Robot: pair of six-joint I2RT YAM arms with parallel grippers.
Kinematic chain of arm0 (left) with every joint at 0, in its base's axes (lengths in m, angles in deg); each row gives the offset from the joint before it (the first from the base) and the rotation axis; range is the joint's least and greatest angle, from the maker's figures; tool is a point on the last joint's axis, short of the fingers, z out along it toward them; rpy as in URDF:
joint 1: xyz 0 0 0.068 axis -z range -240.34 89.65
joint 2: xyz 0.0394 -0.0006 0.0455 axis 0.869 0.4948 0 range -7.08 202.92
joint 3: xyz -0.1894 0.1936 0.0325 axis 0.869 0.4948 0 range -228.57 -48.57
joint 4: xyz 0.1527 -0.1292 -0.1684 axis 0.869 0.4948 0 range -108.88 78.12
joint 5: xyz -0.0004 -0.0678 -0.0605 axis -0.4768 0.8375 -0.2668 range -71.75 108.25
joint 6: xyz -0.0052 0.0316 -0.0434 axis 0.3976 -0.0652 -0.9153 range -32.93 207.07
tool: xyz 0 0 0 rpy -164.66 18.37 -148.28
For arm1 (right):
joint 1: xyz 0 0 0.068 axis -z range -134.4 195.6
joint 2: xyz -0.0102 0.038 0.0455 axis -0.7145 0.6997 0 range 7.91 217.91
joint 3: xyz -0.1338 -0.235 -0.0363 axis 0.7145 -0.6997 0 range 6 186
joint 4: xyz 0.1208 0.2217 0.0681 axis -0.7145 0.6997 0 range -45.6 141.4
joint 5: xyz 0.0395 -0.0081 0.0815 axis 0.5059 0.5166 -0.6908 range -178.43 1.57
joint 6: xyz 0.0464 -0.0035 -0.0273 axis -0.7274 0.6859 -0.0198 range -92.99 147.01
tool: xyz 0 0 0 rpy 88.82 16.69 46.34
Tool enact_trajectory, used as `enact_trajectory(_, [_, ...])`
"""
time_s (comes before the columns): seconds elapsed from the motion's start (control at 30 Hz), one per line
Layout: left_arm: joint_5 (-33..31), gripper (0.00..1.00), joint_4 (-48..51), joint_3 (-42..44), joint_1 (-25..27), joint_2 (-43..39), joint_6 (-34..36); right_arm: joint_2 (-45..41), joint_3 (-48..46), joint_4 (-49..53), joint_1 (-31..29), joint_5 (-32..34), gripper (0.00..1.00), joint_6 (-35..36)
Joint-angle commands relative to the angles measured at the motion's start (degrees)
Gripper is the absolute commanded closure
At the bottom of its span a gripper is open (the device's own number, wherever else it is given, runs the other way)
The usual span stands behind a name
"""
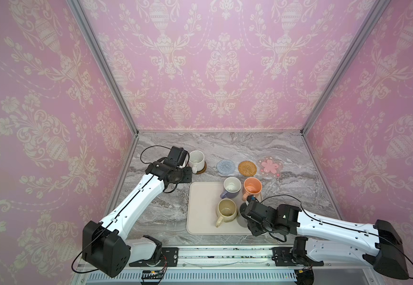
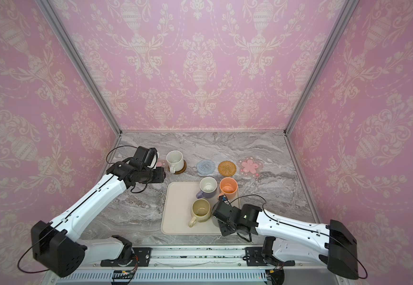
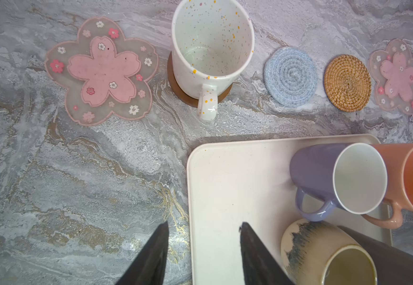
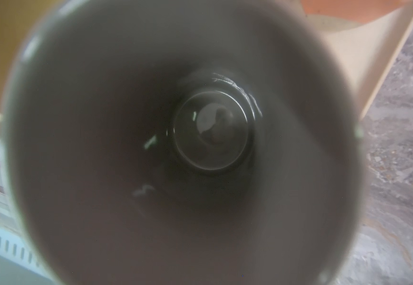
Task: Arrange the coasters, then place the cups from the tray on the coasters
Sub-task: 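Grasp the grey mug with the right gripper and lift it off the tray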
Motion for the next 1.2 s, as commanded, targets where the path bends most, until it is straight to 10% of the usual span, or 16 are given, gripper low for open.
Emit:
enact_trajectory(0.0, [-1.26,0.50,1.37,-0.19,0.32,0.88,-0.67,0.65,1.47,0.20,-0.19,3.47,0.55,0.94])
enact_trajectory(0.63, [0.15,0.50,-0.16,-0.61,0.78,3.30,-1.37,-5.41,-1.23,0.96,-0.21,6.24,0.97,-1.13])
enact_trajectory(1.17, [0.17,0.50,-0.39,-3.32,1.23,6.08,-0.33,-9.30,1.11,5.93,-0.17,10.87,1.00,-2.09])
